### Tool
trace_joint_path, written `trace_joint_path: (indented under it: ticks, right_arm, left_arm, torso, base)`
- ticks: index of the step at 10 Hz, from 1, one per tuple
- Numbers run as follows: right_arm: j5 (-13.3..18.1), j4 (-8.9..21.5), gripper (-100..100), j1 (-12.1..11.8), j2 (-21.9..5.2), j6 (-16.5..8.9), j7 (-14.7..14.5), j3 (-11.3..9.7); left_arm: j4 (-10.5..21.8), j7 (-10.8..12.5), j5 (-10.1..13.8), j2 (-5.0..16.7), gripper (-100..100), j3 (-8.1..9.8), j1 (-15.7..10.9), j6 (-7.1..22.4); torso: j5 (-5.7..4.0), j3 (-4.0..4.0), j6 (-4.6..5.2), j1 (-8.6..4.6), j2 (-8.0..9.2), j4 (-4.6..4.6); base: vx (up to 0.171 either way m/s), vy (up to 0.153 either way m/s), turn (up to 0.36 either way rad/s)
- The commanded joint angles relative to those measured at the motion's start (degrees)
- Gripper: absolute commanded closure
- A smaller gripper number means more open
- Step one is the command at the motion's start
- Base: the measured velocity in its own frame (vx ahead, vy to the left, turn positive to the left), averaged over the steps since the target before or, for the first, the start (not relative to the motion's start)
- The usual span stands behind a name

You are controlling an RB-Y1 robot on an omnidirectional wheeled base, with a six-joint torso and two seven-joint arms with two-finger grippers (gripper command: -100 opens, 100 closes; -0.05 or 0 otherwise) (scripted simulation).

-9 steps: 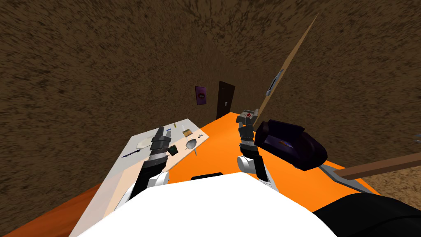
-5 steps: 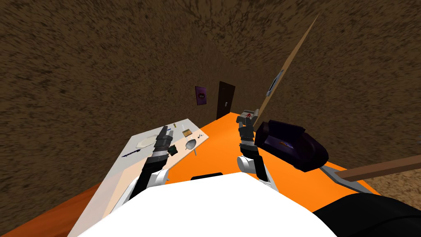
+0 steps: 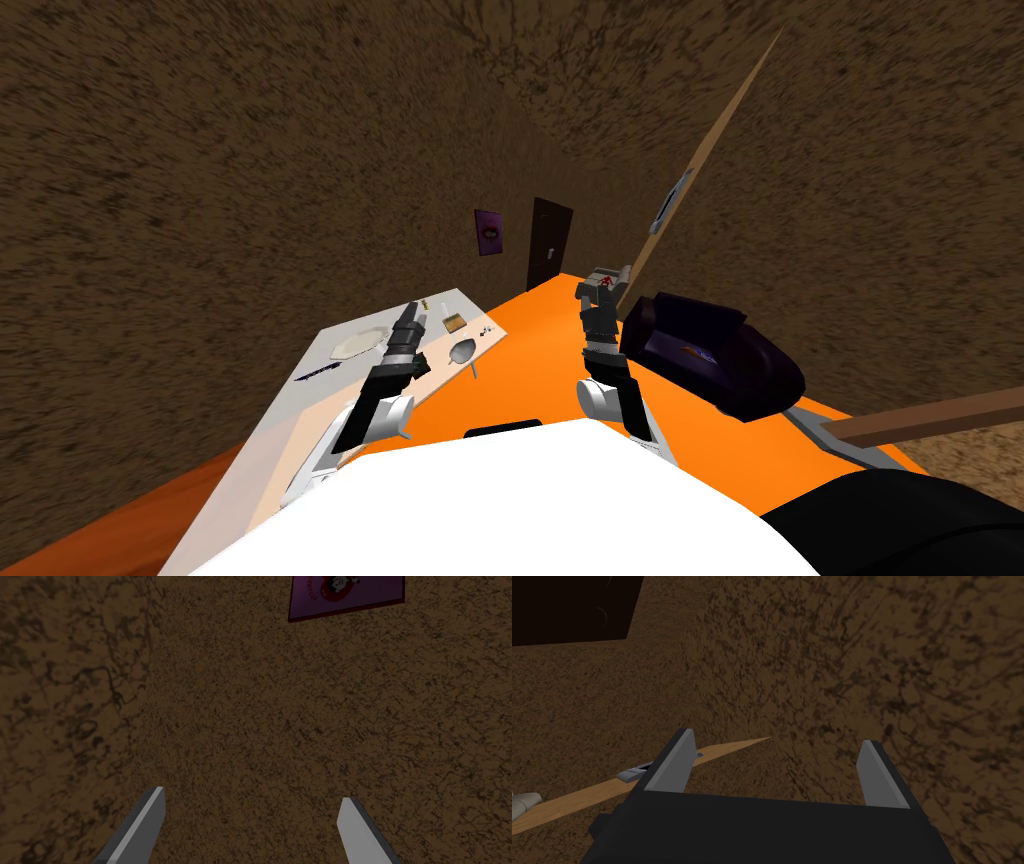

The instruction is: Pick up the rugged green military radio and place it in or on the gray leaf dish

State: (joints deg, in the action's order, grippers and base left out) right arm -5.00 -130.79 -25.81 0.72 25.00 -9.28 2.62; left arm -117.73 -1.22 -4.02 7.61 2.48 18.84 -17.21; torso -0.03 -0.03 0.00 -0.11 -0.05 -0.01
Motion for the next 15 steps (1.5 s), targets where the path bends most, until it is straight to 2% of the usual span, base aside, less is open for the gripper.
trace_joint_path:
  ticks: [1,2,3,4,5,6,7,8,9,10,11,12,13,14,15]
  right_arm:
    - [0.00,0.00,0,0.00,0.00,0.00,0.00,0.00]
    - [0.00,0.00,0,0.00,0.00,0.00,0.00,0.00]
    - [0.00,0.00,0,0.00,0.00,0.00,0.00,0.00]
    - [0.00,0.00,0,0.00,0.00,0.00,0.00,0.00]
    - [0.00,0.00,0,0.00,0.00,0.00,0.00,0.00]
    - [0.00,0.00,0,0.00,0.00,0.00,0.00,0.00]
    - [0.00,0.00,0,0.00,0.00,0.00,0.00,0.00]
    - [0.00,0.00,0,0.00,0.00,0.00,0.00,0.00]
    - [0.00,0.00,0,0.00,0.00,0.00,0.00,0.00]
    - [0.00,0.00,0,0.00,0.00,0.00,0.00,0.00]
    - [0.00,0.00,0,0.00,0.00,0.00,0.00,0.00]
    - [0.00,0.00,0,0.00,0.00,0.00,0.00,0.00]
    - [0.00,0.00,0,0.00,0.00,0.00,0.00,0.00]
    - [0.00,0.00,0,0.00,0.00,0.00,0.00,0.00]
    - [0.00,0.00,0,0.00,0.00,0.00,0.00,0.00]
  left_arm:
    - [2.75,-0.71,0.82,0.85,-100,0.73,-2.86,2.05]
    - [2.75,-0.71,0.82,0.85,-100,0.73,-3.39,2.05]
    - [5.29,-1.35,1.51,1.36,-100,1.35,-5.49,3.87]
    - [5.29,-1.35,1.51,1.36,-100,1.35,-6.26,3.87]
    - [7.84,-1.99,2.22,1.77,-100,2.01,-8.60,5.85]
    - [8.01,-1.99,2.22,1.77,-100,2.01,-9.30,5.85]
    - [10.47,-2.63,2.93,2.10,-100,2.70,-11.54,7.98]
    - [10.88,-2.63,2.93,2.10,-100,2.70,-12.47,7.98]
    - [13.11,-3.23,3.63,2.35,-100,3.41,-14.59,10.25]
    - [13.88,-3.23,3.63,2.35,-100,3.41,-15.74,10.25]
    - [16.38,-3.79,4.31,2.54,-100,4.16,-17.78,12.46]
    - [16.99,-3.79,4.31,2.54,-100,4.16,-19.08,12.67]
    - [18.96,-4.30,4.96,2.69,-100,4.92,-20.94,15.18]
    - [19.62,-4.30,4.96,2.69,-100,4.92,-22.20,15.22]
    - [21.53,-4.73,5.57,2.78,-100,5.70,-23.85,17.78]
  torso:
    - [0.00,0.00,0.00,0.00,0.00,0.00]
    - [0.00,0.00,0.00,0.00,0.00,0.00]
    - [0.00,0.01,0.00,0.02,0.01,0.00]
    - [0.01,0.00,0.00,0.03,-0.01,0.00]
    - [0.01,-0.01,0.00,0.03,-0.01,0.00]
    - [0.01,-0.02,0.00,0.03,-0.03,-0.01]
    - [0.01,-0.01,0.00,0.04,-0.02,-0.01]
    - [0.01,-0.01,-0.01,0.04,-0.02,-0.01]
    - [0.01,-0.01,0.00,0.05,-0.01,0.00]
    - [0.01,-0.01,-0.01,0.04,-0.02,-0.01]
    - [0.01,0.00,-0.01,0.05,-0.01,0.00]
    - [0.01,-0.01,-0.01,0.05,-0.02,-0.01]
    - [0.01,-0.01,-0.01,0.07,-0.01,0.00]
    - [0.01,-0.01,-0.01,0.06,-0.02,-0.01]
    - [0.01,-0.01,0.00,0.06,-0.01,-0.01]
  base:
    - [0.003,-0.029,0.019]
    - [0.003,-0.025,0.009]
    - [0.009,-0.026,0.025]
    - [0.010,-0.021,0.011]
    - [0.015,-0.023,0.025]
    - [0.010,-0.020,0.013]
    - [0.010,-0.021,0.027]
    - [0.008,-0.016,0.015]
    - [0.008,-0.020,0.030]
    - [0.008,-0.017,0.011]
    - [0.012,-0.015,0.026]
    - [0.009,-0.013,0.013]
    - [0.013,-0.013,0.035]
    - [0.008,-0.015,0.015]
    - [0.006,-0.016,0.024]
